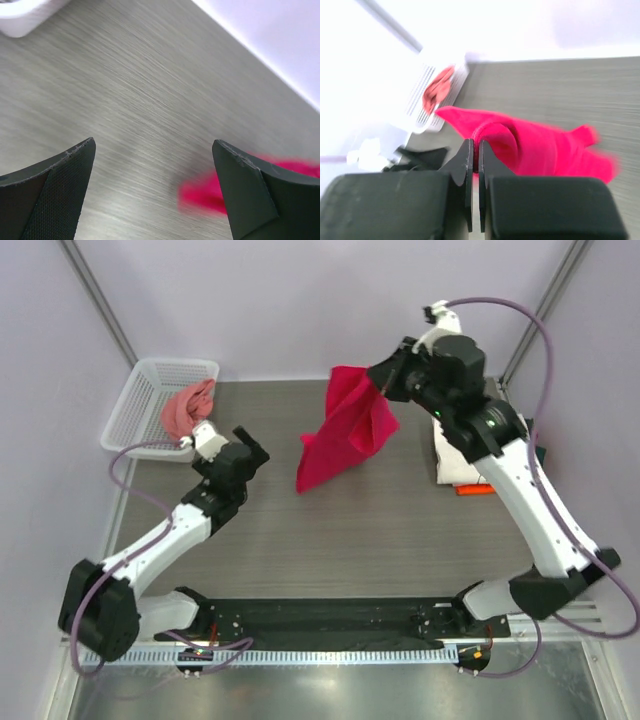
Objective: Fold and stack the t-shirts
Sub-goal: Flatten the tshirt out
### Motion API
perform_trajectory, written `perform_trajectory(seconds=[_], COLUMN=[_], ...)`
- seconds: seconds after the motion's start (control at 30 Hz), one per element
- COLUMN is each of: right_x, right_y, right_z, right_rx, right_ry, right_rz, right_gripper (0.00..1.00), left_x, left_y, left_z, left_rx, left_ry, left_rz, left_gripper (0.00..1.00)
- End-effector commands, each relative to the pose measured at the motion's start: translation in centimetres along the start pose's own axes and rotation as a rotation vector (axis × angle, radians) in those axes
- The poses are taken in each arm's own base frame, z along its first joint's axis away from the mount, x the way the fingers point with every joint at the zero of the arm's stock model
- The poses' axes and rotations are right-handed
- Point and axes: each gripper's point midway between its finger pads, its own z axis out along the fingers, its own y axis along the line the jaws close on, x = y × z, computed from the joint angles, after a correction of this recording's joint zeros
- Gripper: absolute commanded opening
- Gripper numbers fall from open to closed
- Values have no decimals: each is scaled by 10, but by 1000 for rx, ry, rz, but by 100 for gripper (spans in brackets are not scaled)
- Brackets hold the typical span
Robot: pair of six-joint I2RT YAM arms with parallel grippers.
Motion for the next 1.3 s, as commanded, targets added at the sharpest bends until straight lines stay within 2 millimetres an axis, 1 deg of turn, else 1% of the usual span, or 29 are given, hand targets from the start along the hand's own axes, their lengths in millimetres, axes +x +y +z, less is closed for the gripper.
perform_trajectory(seconds=[0.0, 0.03, 0.07, 0.13, 0.17, 0.2, 0.27, 0.3, 0.37, 0.4, 0.43, 0.47, 0.5, 0.53, 0.57, 0.6, 0.63, 0.67, 0.7, 0.73, 0.77, 0.83, 0.87, 0.9, 1.0, 1.1, 1.17, 1.2, 1.27], right_x=[1, 8, 21, 34, 45, 50, 61, 63, 72, 70, 71, 77, 75, 76, 88, 92, 92, 105, 109, 111, 121, 128, 139, 144, 162, 176, 180, 181, 182], right_y=[-49, -56, -65, -77, -84, -89, -97, -98, -106, -106, -111, -118, -118, -120, -126, -128, -126, -132, -134, -133, -137, -139, -142, -143, -141, -143, -148, -148, -149], right_z=[-25, -27, -31, -34, -40, -42, -53, -57, -62, -71, -75, -80, -90, -96, -99, -103, -114, -116, -120, -129, -131, -143, -144, -147, -160, -167, -170, -172, -174], right_rx=[193, 209, 228, 250, 263, 274, 286, 290, 308, 309, 330, 353, 352, 358, 369, 369, 352, 362, 363, 354, 356, 346, 343, 344, 306, 292, 307, 311, 311], right_ry=[-7, 11, 37, 62, 79, 86, 95, 93, 104, 86, 77, 79, 56, 44, 61, 60, 38, 58, 56, 49, 63, 59, 82, 88, 122, 140, 142, 145, 147], right_rz=[-31, -32, -35, -35, -38, -34, -33, -32, -31, -30, -27, -24, -15, -1, 6, 15, 31, 40, 48, 54, 64, 73, 78, 85, 115, 133, 134, 133, 136], right_gripper=[1, 1, 1, 1, 1, 1, 1, 1, 1, 1, 1, 1, 1, 1, 1, 1, 1, 1, 1, 1, 1, 1, 1, 1, 1, 1, 1, 1, 1], left_x=[-20, -21, -17, -7, 0, 9, 20, 26, 48, 57, 76, 83, 90, 99, 100, 109, 107, 110, 115, 120, 124, 137, 140, 150, 162, 166, 168, 175, 175], left_y=[6, 1, -3, -17, -28, -40, -64, -79, -89, -96, -100, -105, -107, -111, -112, -102, -111, -109, -106, -113, -117, -112, -121, -112, -119, -122, -121, -114, -119], left_z=[-10, -12, -11, -10, -7, -7, -11, -6, -3, -2, 6, 9, 13, 22, 28, 33, 42, 48, 50, 60, 63, 71, 80, 80, 87, 93, 95, 97, 99], left_rx=[10, 38, 54, 117, 150, 204, 289, 313, 323, 329, 325, 325, 321, 302, 285, 233, 221, 196, 173, 168, 172, 138, 139, 108, 109, 106, 94, 72, 72], left_ry=[-103, -101, -84, -28, 4, 52, 88, 110, 187, 224, 285, 312, 332, 356, 356, 383, 374, 375, 396, 407, 421, 462, 470, 513, 557, 563, 568, 588, 595], left_rz=[-109, -117, -110, -82, -56, -33, 28, 53, 92, 94, 109, 96, 100, 116, 135, 171, 181, 199, 228, 242, 253, 302, 311, 345, 373, 378, 382, 398, 401], left_gripper=[100, 99, 100, 100, 100, 99, 100, 100, 100, 100, 99, 97, 96, 95, 94, 93, 93, 92, 92, 92, 92, 92, 89, 87, 79, 71, 63, 62, 60])
